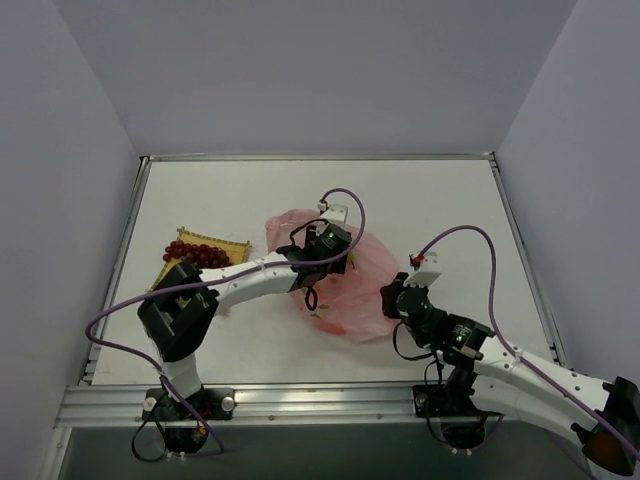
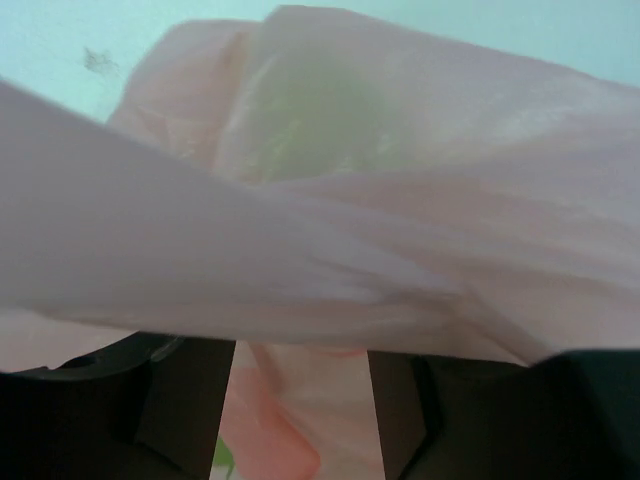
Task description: Take the fake fruits out of the plastic bag
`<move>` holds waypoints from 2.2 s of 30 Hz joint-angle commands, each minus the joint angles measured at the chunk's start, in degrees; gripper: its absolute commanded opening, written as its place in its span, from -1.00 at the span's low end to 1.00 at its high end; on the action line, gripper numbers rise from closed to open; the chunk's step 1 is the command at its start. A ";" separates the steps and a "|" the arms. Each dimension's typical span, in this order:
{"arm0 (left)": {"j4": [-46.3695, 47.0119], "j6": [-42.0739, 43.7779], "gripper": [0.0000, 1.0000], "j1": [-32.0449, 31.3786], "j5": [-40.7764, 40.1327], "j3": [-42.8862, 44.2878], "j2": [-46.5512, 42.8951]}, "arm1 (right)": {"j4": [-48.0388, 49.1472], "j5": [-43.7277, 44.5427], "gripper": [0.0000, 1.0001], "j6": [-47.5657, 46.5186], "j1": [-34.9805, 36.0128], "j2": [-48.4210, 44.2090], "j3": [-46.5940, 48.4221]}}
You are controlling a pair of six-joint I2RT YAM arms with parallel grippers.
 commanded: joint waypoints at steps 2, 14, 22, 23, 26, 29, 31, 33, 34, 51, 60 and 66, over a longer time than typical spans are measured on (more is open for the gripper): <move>15.14 1.11 0.08 4.05 -3.36 -1.14 0.93 | 0.30 3.33 -0.96 -1.11 0.20 1.42 2.11; 38.53 4.98 0.88 5.46 6.39 -1.42 12.09 | 6.27 -1.49 -1.00 -4.28 -0.59 5.11 1.15; 44.95 3.76 0.88 8.72 13.42 7.00 20.87 | 9.35 -6.43 -1.00 -5.86 -2.08 6.43 0.71; 46.09 3.67 0.88 8.81 13.95 7.98 21.85 | 9.97 -6.78 -1.00 -5.86 -2.08 6.43 0.53; 47.85 2.70 0.93 8.98 12.81 10.79 24.84 | 10.58 -8.36 -1.00 -5.69 -2.70 6.78 0.18; 51.19 0.95 0.69 9.51 12.37 11.68 26.51 | 10.67 -9.77 -1.00 -5.16 -3.05 7.22 -0.52; 52.68 0.77 0.32 9.86 12.02 12.65 27.56 | 10.67 -10.03 -1.00 -4.81 -3.14 7.22 -1.14; 54.44 0.24 0.02 10.47 12.10 12.65 27.92 | 10.59 -10.21 -1.00 -4.63 -3.49 6.96 -1.66; 55.14 -0.02 -0.12 10.65 12.45 12.48 28.10 | 10.41 -10.21 -1.00 -4.54 -3.58 6.70 -1.75; 47.95 -1.60 -0.82 11.36 23.60 -10.19 1.93 | 10.84 -6.43 -1.00 -6.83 -11.31 8.01 1.41; 37.05 -6.78 -0.88 11.44 34.33 -16.61 -9.85 | 16.56 -3.62 -1.00 -4.64 -13.59 14.51 2.99; 29.93 -7.41 -0.92 11.09 43.12 -20.83 -19.94 | 18.58 -3.27 -1.00 -4.02 -15.97 19.17 8.17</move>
